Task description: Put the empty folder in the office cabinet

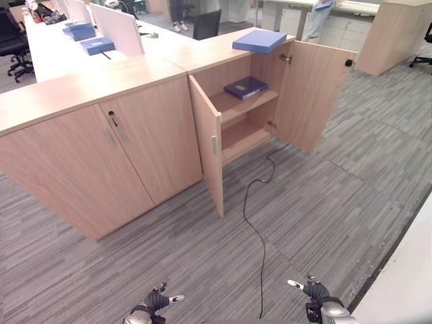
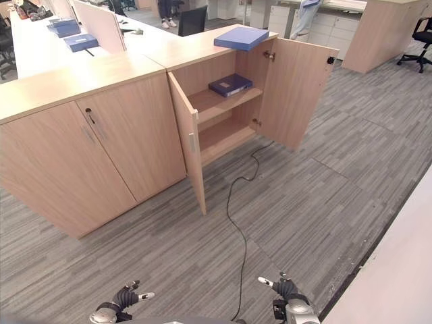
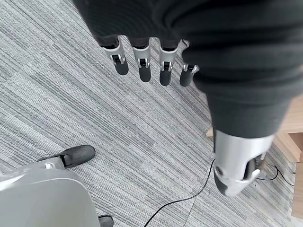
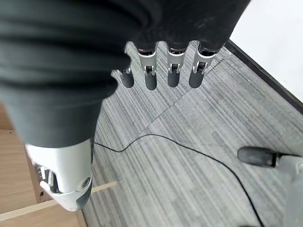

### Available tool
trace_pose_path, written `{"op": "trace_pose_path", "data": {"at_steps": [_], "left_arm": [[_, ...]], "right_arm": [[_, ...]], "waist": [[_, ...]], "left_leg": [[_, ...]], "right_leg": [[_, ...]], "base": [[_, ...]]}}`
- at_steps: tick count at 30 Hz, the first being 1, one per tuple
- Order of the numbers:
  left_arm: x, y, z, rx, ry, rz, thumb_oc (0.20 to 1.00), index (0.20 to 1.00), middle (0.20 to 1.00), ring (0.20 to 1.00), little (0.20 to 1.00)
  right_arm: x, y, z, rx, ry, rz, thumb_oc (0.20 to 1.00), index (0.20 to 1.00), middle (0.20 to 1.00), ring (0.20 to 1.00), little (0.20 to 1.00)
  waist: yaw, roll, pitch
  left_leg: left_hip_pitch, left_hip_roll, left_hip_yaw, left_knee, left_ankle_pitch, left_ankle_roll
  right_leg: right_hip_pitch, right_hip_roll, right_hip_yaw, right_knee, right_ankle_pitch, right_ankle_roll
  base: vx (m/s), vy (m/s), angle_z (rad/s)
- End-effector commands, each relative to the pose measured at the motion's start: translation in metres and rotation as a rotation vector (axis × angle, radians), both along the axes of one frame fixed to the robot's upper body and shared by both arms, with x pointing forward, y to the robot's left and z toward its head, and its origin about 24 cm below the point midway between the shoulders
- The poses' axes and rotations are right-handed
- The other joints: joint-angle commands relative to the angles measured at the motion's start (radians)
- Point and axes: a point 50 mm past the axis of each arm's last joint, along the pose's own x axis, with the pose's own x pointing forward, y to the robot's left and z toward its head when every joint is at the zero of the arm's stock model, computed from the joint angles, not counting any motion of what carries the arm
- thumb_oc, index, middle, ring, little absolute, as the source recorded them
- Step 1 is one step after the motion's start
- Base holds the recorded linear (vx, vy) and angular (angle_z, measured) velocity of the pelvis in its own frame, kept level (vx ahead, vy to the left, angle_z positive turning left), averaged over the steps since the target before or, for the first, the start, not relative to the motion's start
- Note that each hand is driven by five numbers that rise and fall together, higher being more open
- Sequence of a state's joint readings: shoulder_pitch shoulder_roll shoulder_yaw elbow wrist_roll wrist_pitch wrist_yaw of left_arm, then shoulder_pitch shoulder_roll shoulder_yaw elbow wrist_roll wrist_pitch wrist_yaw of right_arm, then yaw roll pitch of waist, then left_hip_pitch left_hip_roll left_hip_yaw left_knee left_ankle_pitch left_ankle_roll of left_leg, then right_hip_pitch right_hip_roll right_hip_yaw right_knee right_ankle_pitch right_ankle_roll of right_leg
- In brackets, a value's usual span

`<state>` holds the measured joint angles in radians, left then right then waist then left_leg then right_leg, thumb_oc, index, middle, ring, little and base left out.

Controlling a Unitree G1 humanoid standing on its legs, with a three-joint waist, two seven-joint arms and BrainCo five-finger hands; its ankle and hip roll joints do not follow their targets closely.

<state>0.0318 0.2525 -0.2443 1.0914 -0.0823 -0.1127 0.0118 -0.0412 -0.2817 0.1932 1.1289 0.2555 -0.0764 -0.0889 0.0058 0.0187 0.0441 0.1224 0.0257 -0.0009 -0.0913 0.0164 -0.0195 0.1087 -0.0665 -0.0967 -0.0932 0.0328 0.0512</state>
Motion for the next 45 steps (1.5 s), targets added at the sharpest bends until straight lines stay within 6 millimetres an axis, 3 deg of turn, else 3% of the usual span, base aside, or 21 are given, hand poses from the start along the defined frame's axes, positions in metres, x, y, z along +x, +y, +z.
{"op": "trace_pose_path", "data": {"at_steps": [1, 27, 45], "left_arm": [[0.0237, 0.0103, 0.0079, 0.039, -0.052, -0.029, 1.0, 1.0, 1.0, 1.0, 1.0], [0.0189, 0.0104, 0.005, 0.043, -0.024, -0.026, 1.0, 1.0, 1.0, 1.0, 1.0], [0.0197, 0.015, 0.0062, 0.045, -0.028, -0.002, 1.0, 1.0, 1.0, 1.0, 1.0]], "right_arm": [[0.0177, 0.0087, 0.0057, 0.01, -0.071, 0.037, 1.0, 1.0, 1.0, 1.0, 1.0], [0.0096, 0.0111, 0.0008, 0.01, -0.029, 0.052, 1.0, 1.0, 1.0, 1.0, 1.0], [0.0174, 0.0112, 0.0035, 0.006, -0.039, 0.07, 1.0, 1.0, 1.0, 1.0, 1.0]], "waist": [[-0.002, -0.027, 0.001], [-0.003, -0.031, -0.007], [0.007, -0.036, 0.005]], "left_leg": [[0.016, 0.005, -0.015, 0.004, -0.081, -0.025], [0.012, 0.003, -0.012, 0.004, -0.079, -0.026], [0.002, -0.006, -0.015, 0.004, -0.077, -0.018]], "right_leg": [[0.031, -0.049, -0.038, 0.006, -0.042, 0.059], [0.028, -0.052, -0.036, 0.006, -0.037, 0.062], [0.019, -0.06, -0.04, 0.006, -0.026, 0.069]], "base": [[0.0, 0.0, 0.0], [0.0, 0.0, 0.0], [0.0, 0.004, 0.0]]}}
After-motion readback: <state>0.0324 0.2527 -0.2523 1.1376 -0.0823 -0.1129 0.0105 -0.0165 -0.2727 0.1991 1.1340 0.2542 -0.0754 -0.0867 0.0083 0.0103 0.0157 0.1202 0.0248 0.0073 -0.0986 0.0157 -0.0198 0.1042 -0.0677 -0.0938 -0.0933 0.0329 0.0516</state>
